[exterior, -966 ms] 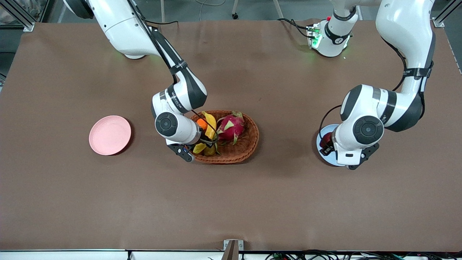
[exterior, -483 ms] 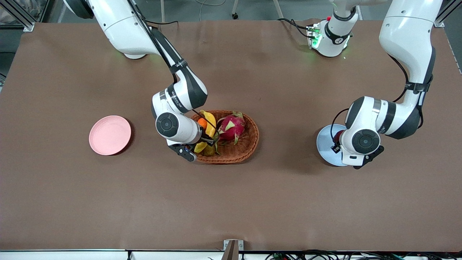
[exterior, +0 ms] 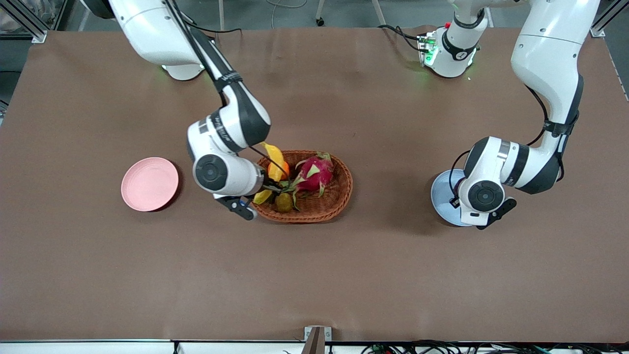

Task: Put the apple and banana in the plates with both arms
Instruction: 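Carry the apple to the blue plate while the right gripper carries the banana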

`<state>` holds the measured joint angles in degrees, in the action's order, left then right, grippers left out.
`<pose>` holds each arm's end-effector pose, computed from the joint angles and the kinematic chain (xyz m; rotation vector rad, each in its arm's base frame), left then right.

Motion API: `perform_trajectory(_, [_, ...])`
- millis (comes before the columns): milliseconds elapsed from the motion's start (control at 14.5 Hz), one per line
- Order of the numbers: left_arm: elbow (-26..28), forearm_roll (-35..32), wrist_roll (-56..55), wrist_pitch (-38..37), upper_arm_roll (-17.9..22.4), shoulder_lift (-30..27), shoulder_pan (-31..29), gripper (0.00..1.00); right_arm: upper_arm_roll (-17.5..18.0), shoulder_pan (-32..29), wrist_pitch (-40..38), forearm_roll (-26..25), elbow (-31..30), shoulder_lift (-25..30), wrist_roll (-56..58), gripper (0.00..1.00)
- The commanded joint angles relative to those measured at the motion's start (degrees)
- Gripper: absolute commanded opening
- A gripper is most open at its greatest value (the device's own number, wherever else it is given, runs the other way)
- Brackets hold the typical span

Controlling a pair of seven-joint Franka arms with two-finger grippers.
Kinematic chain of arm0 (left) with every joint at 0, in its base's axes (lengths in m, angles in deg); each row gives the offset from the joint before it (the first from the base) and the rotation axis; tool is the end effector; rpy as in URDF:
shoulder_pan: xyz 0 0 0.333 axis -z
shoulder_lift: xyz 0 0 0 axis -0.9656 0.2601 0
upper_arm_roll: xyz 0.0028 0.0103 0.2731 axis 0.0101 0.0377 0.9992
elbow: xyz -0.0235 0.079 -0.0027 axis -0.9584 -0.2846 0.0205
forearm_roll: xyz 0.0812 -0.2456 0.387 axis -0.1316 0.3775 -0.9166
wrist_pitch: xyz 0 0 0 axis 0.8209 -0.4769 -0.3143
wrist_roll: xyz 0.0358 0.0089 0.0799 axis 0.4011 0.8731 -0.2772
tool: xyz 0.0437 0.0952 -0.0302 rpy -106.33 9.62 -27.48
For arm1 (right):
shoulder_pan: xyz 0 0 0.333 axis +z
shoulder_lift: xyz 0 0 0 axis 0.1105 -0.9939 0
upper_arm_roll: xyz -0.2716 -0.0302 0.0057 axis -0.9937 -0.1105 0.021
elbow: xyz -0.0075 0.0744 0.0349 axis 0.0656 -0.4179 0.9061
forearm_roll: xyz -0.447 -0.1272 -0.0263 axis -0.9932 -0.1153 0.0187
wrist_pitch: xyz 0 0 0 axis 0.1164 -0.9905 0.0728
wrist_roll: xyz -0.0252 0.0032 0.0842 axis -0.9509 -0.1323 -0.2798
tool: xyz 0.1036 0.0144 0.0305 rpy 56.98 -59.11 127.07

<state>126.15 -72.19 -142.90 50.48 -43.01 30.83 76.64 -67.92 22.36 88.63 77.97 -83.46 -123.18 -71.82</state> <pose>0.6341 -0.1182 0.1317 -2.5467 -0.8553 0.2538 0.6476 0.3438 0.2520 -2.9276 0.7794 0.4724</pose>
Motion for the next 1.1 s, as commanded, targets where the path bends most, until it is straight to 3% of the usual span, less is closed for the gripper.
perform_trajectory(0, [0.89, -2.97, -2.79, 0.57, -0.23, -0.28, -0.05, 0.12, 0.81, -9.07, -4.57, -3.34, -1.57, 3.35, 11.77, 0.22])
perform_trajectory(207, [0.72, -7.01, -6.3, 0.57, -0.23, 1.64, 0.3, 0.14, 0.81, -16.81, -4.66, -12.9, -3.24, 4.76, 27.59, 0.22])
perform_trajectory(276, [0.54, -7.37, -7.71, 0.66, -0.23, 1.74, 0.74, 0.2, 0.89, -19.53, -4.66, -13.97, -4.03, 5.11, 32.34, 0.22])
perform_trajectory(483, [-0.25, -7.73, -8.6, 0.57, -0.23, 2.18, 0.74, 0.53, 0.81, -25.17, -3.96, -14.25, -9.9, 7.92, 41.78, 0.22])
perform_trajectory(621, [-0.86, -7.55, -8.51, 0.57, -0.4, 2.09, 0.74, 1.0, 0.89, -25.45, -1.25, -17.74, -15.78, 10.29, 42.05, 0.23])
perform_trajectory(759, [-1.56, -6.76, -7.64, 0.39, -0.58, 1.65, 0.04, 1.0, 0.89, -26.41, 4.72, -20.57, -22.2, 13.19, 43.88, 0.23])
perform_trajectory(1034, [-4.28, -1.07, -7.55, -0.22, -1.02, -0.97, 0.39, 1.0, 1.07, -30.1, 8.33, -20.4, -26.17, 13.82, 45.74, 0.23])
